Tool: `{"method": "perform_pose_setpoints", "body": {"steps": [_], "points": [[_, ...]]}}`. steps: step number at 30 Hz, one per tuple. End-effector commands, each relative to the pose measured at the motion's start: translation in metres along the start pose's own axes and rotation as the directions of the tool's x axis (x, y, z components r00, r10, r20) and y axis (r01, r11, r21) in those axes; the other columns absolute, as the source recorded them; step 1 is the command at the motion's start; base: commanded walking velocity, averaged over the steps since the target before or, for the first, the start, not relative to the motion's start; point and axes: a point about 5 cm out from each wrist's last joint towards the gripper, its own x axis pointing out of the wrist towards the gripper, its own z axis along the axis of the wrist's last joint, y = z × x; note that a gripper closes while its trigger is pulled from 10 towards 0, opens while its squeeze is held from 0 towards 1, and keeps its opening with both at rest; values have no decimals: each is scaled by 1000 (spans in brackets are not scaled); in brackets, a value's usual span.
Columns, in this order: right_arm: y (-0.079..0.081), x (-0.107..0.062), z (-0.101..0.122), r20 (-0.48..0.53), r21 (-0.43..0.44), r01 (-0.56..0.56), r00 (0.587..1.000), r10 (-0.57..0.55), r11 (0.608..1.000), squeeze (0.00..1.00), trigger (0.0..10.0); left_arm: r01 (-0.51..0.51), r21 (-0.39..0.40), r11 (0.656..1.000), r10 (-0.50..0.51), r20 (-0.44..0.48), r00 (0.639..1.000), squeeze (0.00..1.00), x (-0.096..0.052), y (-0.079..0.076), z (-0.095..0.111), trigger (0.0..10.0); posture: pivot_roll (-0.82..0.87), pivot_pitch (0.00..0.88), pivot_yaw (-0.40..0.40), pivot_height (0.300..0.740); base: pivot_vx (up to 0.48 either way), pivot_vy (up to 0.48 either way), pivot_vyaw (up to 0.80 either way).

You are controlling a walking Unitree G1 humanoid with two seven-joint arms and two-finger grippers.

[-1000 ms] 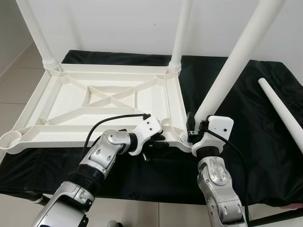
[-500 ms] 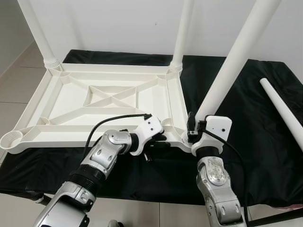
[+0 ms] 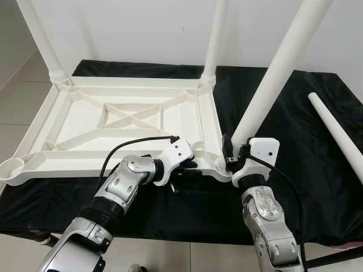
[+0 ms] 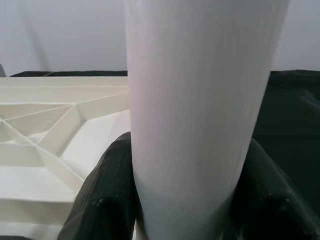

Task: Building children table

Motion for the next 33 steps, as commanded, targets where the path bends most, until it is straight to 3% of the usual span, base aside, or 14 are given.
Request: {"method": "perform_pose_setpoints", "body": {"steps": [1, 5, 6, 12, 13, 14, 22, 23, 24, 25, 29, 30, 33], "points": [[-9, -28, -79, -463, -37, -9, 886, -9, 999, 0, 10000, -52, 83, 995, 47, 62, 997, 0, -11, 14, 19, 10000, -15, 161, 7, 740, 0, 0, 0], [-11, -27, -78, -452, -50, -21, 892, -4, 999, 0, 10000, -32, 91, 995, 26, 63, 998, 24, -13, 12, 20, 10000, -13, 160, 6, 740, 0, 0, 0], [-13, -26, -77, -449, -53, -19, 894, -7, 998, 0, 10000, -20, 88, 996, 14, 66, 998, 1000, -13, 11, 20, 10000, -13, 160, 7, 740, 0, 0, 0], [-12, -28, -79, -452, -39, -14, 892, -5, 999, 0, 10000, 10, 84, 996, -17, 86, 996, 1000, -12, 6, 22, 10000, -13, 159, 8, 740, 0, 0, 0], [-11, -28, -79, -453, -35, -14, 891, -3, 999, 0, 10000, 15, 85, 996, -23, 92, 996, 604, -13, 5, 23, 10000, -13, 159, 8, 740, 0, 0, 0], [-10, -29, -80, -455, -31, -14, 891, -2, 999, 0, 10000, 22, 84, 996, -30, 101, 994, 0, -13, 4, 24, 10000, -13, 159, 9, 740, 0, 0, 0], [-8, -30, -80, -455, -25, -21, 890, 7, 999, 0, 10000, 24, 49, 998, -32, 158, 987, 0, -16, 5, 31, 10000, -15, 159, 11, 740, 0, 0, 0], [-8, -30, -80, -454, -25, -21, 891, 7, 999, 0, 10000, -3, 7, 1000, 1, 209, 978, 0, -18, 9, 38, 10000, -18, 157, 15, 740, 0, 0, 0], [-8, -29, -80, -453, -26, -22, 892, 8, 999, 0, 10000, -27, -36, 999, 35, 254, 967, 1000, -21, 13, 45, 10000, -18, 157, 15, 740, 0, 0, 0], [-7, -29, -79, -448, -27, -24, 894, 10, 999, 0, 10000, -70, -82, 994, 91, 299, 950, 1000, -25, 19, 53, 10000, -18, 157, 15, 740, 0, 0, 0], [-6, -28, -78, -443, -30, -35, 896, 19, 999, 0, 10000, -143, -60, 988, 155, 329, 932, 1000, -33, 25, 63, 10000, -18, 158, 16, 740, 0, 0, 0], [-4, -27, -76, -436, -36, -50, 899, 30, 998, 0, 10000, -185, -90, 979, 205, 355, 912, 0, -39, 30, 71, 10000, -18, 159, 14, 740, 0, 0, 0], [-3, -26, -74, -433, -42, -64, 901, 39, 997, 0, 10000, -202, -124, 972, 236, 410, 881, 0, -49, 33, 85, 10000, -16, 159, 9, 740, 0, 0, 0]]}}
